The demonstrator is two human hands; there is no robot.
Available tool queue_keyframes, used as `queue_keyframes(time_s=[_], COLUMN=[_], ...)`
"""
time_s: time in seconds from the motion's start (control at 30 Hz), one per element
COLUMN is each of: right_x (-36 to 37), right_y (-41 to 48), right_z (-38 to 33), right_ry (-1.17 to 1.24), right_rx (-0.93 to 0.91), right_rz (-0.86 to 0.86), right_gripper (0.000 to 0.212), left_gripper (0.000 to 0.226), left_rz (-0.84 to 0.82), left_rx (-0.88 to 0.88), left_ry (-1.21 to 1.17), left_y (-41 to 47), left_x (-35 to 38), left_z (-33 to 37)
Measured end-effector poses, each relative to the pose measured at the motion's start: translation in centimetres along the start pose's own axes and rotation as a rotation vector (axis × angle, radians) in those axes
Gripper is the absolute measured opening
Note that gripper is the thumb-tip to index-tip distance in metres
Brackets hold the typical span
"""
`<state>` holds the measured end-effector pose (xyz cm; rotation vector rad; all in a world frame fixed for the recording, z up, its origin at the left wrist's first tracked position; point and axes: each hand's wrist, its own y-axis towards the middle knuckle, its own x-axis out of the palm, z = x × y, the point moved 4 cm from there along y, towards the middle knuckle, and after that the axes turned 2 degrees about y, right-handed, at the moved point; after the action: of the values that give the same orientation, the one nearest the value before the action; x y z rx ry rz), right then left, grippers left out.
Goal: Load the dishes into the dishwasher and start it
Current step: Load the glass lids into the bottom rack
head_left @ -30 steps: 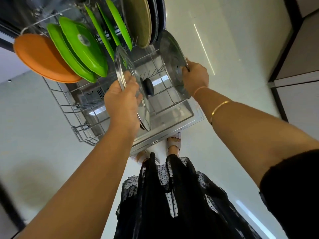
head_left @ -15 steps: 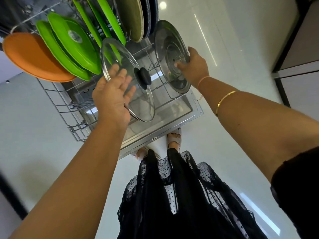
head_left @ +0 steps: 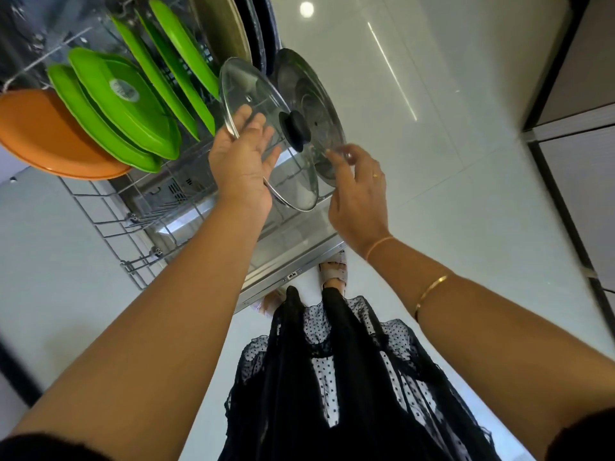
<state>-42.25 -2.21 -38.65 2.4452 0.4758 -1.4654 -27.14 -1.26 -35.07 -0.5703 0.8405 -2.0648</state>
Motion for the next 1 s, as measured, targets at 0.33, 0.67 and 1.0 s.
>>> queue_keyframes(time_s=[0.33,0.67,1.0], right_x=[0.6,2.0,2.2], right_y=[-1.1,-0.9,0.6], right_z=[-0.5,0.2,0.6], right_ry=[0.113,0.192,0.216], right_rx=[-0.004,0.039,0.219], right_rz=[-0.083,-0.161,-0.274], right_gripper=[0.044,0.039,0.051], left_gripper=[0.018,0.055,0.076], left_rz=[0.015,-0.037,-0.095], left_rx=[0.006,-0.104,-0.105], left_ry=[0.095,0.46,0.682], left_y=[4.0,6.3,4.7], left_x=[3.5,5.6,4.9], left_z=[-2.1,-4.2,-4.6])
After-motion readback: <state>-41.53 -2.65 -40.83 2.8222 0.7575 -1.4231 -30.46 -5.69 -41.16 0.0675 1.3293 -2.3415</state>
